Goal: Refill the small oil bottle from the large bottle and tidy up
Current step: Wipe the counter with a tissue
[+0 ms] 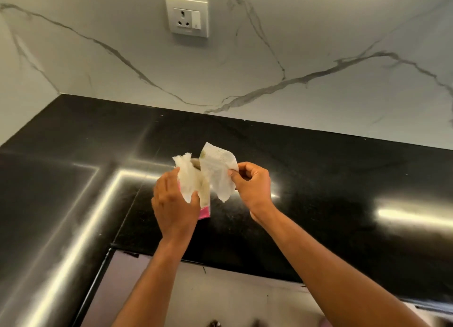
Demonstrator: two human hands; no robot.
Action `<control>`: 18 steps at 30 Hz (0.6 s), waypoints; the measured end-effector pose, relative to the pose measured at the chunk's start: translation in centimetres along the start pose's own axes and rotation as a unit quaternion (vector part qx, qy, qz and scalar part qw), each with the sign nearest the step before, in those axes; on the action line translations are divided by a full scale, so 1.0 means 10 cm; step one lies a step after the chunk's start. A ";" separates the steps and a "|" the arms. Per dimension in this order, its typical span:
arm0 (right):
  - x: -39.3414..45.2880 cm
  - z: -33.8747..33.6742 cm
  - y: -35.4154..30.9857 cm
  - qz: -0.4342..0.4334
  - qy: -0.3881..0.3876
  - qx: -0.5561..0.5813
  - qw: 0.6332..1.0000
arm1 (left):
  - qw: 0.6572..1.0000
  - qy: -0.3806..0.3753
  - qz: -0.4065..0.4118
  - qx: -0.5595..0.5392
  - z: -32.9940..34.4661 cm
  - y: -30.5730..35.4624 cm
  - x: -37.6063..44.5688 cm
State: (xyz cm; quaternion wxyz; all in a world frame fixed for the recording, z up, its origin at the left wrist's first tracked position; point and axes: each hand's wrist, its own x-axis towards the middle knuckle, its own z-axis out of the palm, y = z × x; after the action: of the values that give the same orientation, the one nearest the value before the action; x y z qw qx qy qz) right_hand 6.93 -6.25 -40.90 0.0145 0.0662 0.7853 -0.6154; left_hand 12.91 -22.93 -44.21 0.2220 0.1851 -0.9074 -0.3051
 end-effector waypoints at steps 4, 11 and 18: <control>-0.06 -0.47 0.06 0.018 -0.029 0.046 0.998 | 0.992 0.019 0.116 -0.054 0.10 0.37 -0.11; -0.16 -1.41 0.19 0.076 -0.072 0.044 0.994 | 0.884 -0.256 -0.152 -0.361 0.60 1.01 -0.30; -0.35 -1.79 0.48 0.096 0.062 0.050 0.992 | 0.846 -0.271 -0.215 -0.406 0.82 1.32 -0.65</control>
State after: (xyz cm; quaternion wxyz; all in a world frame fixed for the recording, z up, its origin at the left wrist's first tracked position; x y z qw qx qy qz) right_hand 12.05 11.95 -40.81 0.0220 0.1801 0.7430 -0.6442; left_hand 11.46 -6.19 -43.60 -0.0486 0.1792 -0.6640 -0.7243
